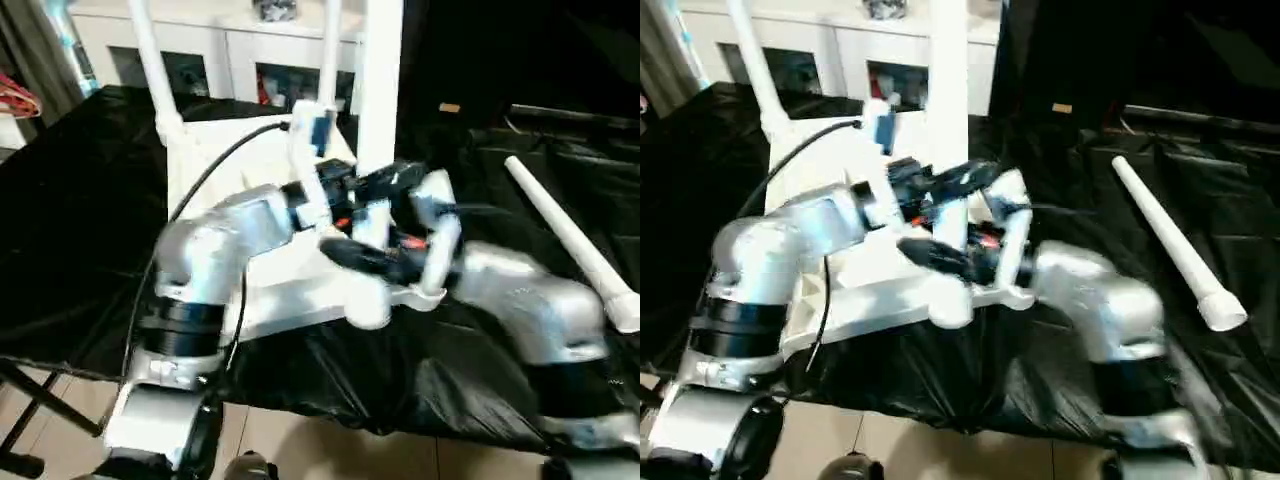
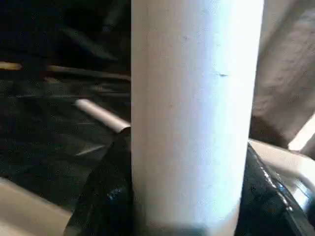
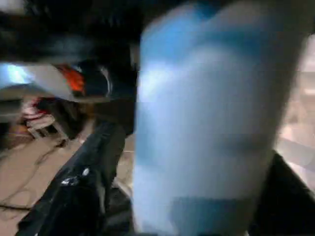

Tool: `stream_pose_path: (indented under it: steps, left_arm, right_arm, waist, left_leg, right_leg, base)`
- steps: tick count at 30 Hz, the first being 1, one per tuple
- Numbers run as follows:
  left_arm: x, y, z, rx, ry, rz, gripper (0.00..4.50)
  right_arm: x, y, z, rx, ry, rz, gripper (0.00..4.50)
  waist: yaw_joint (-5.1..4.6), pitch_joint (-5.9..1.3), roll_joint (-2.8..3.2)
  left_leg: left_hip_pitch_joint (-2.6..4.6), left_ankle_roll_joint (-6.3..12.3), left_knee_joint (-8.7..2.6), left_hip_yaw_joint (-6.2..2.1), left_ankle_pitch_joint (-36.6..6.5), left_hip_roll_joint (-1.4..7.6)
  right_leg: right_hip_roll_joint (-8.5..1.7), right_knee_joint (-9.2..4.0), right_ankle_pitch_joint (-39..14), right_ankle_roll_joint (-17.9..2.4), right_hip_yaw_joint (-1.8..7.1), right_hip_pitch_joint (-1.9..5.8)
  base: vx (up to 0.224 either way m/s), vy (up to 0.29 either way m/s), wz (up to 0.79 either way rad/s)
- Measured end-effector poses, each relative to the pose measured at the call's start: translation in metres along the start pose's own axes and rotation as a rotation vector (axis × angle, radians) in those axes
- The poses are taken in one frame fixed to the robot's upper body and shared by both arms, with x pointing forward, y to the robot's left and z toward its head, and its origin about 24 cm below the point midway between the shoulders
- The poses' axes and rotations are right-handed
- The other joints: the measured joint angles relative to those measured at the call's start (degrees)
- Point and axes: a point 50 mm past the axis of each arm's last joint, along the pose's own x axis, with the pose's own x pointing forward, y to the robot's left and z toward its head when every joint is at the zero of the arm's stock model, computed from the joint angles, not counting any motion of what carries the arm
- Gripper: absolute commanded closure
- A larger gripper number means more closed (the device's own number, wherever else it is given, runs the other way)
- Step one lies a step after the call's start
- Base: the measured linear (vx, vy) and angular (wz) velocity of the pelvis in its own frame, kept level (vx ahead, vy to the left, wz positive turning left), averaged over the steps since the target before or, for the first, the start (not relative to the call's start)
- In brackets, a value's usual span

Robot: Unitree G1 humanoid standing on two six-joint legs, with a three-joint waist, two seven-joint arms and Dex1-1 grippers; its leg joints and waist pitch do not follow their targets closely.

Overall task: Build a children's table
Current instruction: Pick table leg

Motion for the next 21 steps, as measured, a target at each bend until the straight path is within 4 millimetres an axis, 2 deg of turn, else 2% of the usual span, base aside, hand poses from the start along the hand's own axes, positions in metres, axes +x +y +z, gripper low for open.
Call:
stream_pose_path:
  steps: [4,5,10,13,14,18,19,21]
  left_arm:
    - [0.006,0.001,-0.002,0.060,0.014,0.175,2.63]
    - [0.007,0.001,-0.001,0.074,0.013,0.194,2.63]
    - [0.009,-0.002,0.000,0.106,0.009,0.233,2.64]
    - [0.010,-0.003,0.001,0.110,0.000,0.250,2.64]
    - [0.010,-0.004,0.001,0.112,-0.002,0.257,2.64]
    - [0.011,-0.004,0.001,0.110,-0.004,0.264,2.64]
    - [0.011,-0.004,0.001,0.110,-0.004,0.265,2.08]
    - [0.011,-0.004,0.001,0.102,-0.009,0.265,1.94]
  right_arm:
    - [0.015,-0.005,-0.006,0.015,-0.001,-0.117,1.57]
    - [0.016,-0.005,-0.006,0.011,0.001,-0.131,1.79]
    - [0.020,-0.005,-0.007,0.005,0.003,-0.159,2.20]
    - [0.021,-0.006,-0.006,0.005,-0.007,-0.174,2.28]
    - [0.021,-0.006,-0.006,0.005,-0.009,-0.175,2.54]
    - [0.021,-0.007,-0.005,0.005,-0.009,-0.177,2.61]
    - [0.021,-0.007,-0.005,0.005,-0.009,-0.178,2.63]
    - [0.021,-0.007,-0.005,0.005,-0.011,-0.177,2.63]
  waist:
    - [-0.08,0.01,-0.05]
    - [-0.06,0.02,-0.08]
    - [-0.18,0.04,-0.15]
    - [-0.33,0.04,-0.15]
    - [-0.36,0.04,-0.15]
    - [-0.37,0.05,-0.17]
    - [-0.38,0.05,-0.17]
    - [-0.43,0.05,-0.17]
  left_leg:
    - [-0.05,-0.01,0.00,0.00,0.00,-0.01]
    - [-0.05,-0.01,0.00,0.00,0.00,-0.01]
    - [-0.06,0.00,0.00,0.00,0.00,0.00]
    - [-0.06,-0.01,0.00,0.00,0.00,0.00]
    - [-0.06,0.00,0.00,0.00,0.00,-0.01]
    - [-0.06,-0.01,0.00,0.00,0.00,-0.01]
    - [-0.06,-0.01,0.00,0.00,0.00,-0.01]
    - [-0.06,-0.01,0.00,0.00,0.00,-0.01]
  right_leg:
    - [0.00,-0.02,0.00,0.00,0.00,-0.02]
    - [0.00,-0.03,-0.01,0.01,0.00,-0.02]
    - [0.00,-0.03,-0.01,0.01,0.00,-0.02]
    - [0.00,-0.03,-0.01,0.01,0.00,-0.03]
    - [0.00,-0.03,-0.01,0.01,0.00,-0.03]
    - [0.00,-0.03,0.00,0.03,0.00,-0.03]
    - [0.00,-0.03,0.00,0.03,0.00,-0.03]
    - [0.00,-0.03,0.00,0.03,0.00,-0.03]
  base:
    - [0.000,0.000,0.00]
    - [0.000,0.000,0.00]
    - [0.000,0.000,0.00]
    - [0.000,0.000,0.00]
    - [0.000,0.000,0.00]
    - [0.000,0.000,0.00]
    - [0.000,0.000,0.00]
    - [0.000,0.000,0.00]
